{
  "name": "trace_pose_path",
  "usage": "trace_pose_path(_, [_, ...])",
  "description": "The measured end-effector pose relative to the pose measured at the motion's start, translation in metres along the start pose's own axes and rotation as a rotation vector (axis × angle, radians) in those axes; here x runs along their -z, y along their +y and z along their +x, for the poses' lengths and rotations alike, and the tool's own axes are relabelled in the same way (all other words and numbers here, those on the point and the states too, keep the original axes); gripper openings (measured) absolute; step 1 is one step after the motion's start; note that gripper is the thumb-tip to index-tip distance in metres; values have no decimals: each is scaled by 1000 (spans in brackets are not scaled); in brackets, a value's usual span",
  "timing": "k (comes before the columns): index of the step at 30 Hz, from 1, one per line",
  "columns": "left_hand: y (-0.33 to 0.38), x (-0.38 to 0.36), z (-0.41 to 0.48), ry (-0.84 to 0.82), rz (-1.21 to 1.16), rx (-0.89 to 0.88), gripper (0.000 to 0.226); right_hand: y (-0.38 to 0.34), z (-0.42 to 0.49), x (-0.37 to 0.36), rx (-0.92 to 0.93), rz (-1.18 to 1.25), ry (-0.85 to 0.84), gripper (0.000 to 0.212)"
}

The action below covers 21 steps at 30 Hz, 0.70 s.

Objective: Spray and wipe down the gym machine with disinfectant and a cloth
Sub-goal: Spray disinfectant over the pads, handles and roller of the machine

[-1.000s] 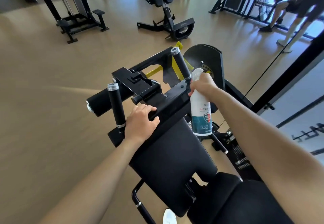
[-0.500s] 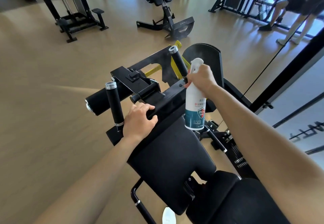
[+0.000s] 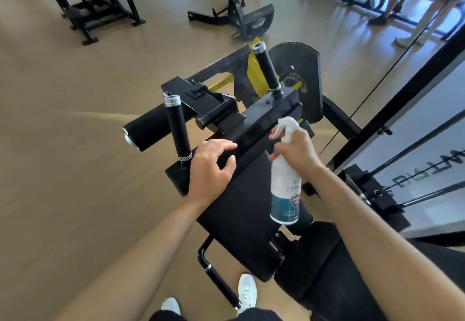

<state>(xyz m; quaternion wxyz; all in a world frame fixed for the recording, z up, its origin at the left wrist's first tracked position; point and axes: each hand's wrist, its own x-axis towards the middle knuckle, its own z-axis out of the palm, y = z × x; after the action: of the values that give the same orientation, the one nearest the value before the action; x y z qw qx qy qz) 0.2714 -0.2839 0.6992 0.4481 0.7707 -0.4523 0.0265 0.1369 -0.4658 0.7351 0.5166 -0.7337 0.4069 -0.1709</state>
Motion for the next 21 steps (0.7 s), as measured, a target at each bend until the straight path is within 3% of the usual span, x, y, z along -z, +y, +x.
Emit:
trace_pose_path(5, [-6, 30, -74, -177, -230, 37, 25, 15, -85, -64, 22, -2, -50, 35])
trace_pose_path(13, [-92, 116, -158, -665, -550, 361, 60, -26, -164, -206, -11, 76, -138, 19])
trace_pose_path(17, [-140, 158, -169, -655, -680, 527, 67, -58, -166, -275, -10, 53, -176, 14])
trace_pose_path(21, [-189, 209, -175, -538, -752, 635, 69, -79, -154, -338, -13, 63, -331, 24])
